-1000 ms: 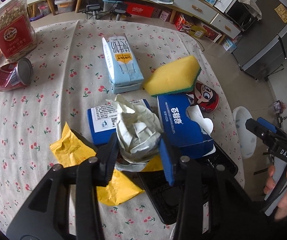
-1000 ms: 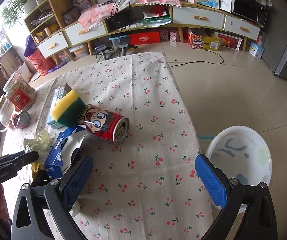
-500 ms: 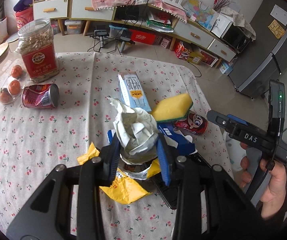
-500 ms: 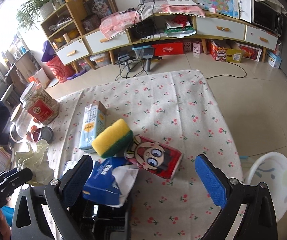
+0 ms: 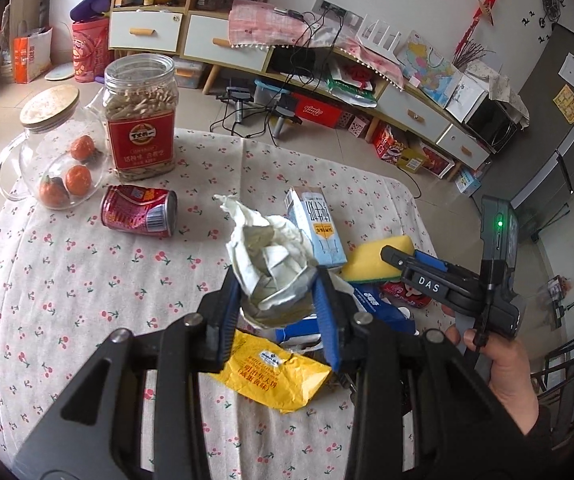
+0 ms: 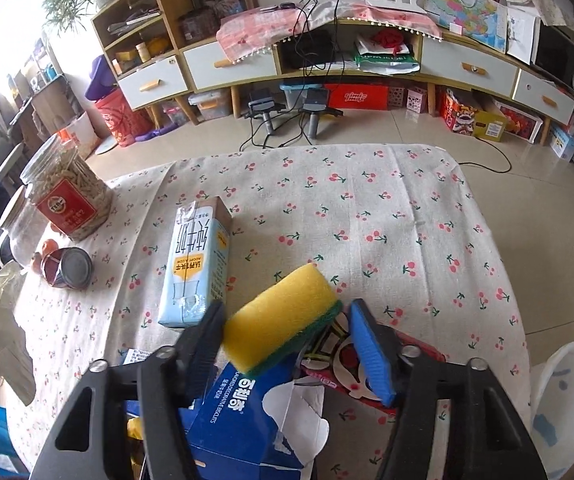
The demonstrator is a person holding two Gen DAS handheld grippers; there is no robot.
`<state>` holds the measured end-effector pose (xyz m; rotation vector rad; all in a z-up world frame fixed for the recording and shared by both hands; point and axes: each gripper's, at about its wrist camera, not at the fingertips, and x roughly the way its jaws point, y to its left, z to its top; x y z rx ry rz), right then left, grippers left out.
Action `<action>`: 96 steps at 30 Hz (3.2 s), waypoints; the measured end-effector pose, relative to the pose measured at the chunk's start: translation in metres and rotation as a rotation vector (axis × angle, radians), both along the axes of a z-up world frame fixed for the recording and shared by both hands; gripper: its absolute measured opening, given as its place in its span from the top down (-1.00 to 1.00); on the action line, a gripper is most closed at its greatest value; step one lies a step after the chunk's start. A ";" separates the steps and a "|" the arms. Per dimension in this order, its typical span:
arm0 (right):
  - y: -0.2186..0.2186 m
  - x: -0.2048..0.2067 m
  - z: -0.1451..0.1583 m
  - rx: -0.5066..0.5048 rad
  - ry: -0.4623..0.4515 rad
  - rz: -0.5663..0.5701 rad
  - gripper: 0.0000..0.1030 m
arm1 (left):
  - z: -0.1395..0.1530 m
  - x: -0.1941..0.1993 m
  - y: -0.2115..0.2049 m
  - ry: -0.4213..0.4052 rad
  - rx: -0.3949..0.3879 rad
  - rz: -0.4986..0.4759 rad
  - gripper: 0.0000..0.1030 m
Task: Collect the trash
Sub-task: 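Carry the sponge and foil to the white bucket and release both, then move the left gripper back to the table and grasp the yellow wrapper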
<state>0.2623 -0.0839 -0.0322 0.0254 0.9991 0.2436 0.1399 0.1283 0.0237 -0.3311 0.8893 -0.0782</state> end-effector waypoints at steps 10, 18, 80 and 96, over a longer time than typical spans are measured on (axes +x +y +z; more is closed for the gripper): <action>-0.014 -0.039 0.049 0.027 -0.100 0.007 0.09 | -0.002 -0.007 -0.007 -0.013 0.022 -0.015 0.28; -0.069 -0.076 0.070 0.002 -0.136 -0.059 0.09 | -0.005 -0.014 -0.035 -0.016 0.033 -0.073 0.28; -0.413 -0.207 0.016 -0.001 0.082 -0.609 -0.43 | -0.078 0.004 -0.406 -0.020 0.223 -0.640 0.25; -0.400 -0.207 0.026 -0.019 0.063 -0.599 -0.50 | -0.057 -0.011 -0.373 -0.031 0.293 -0.581 -0.90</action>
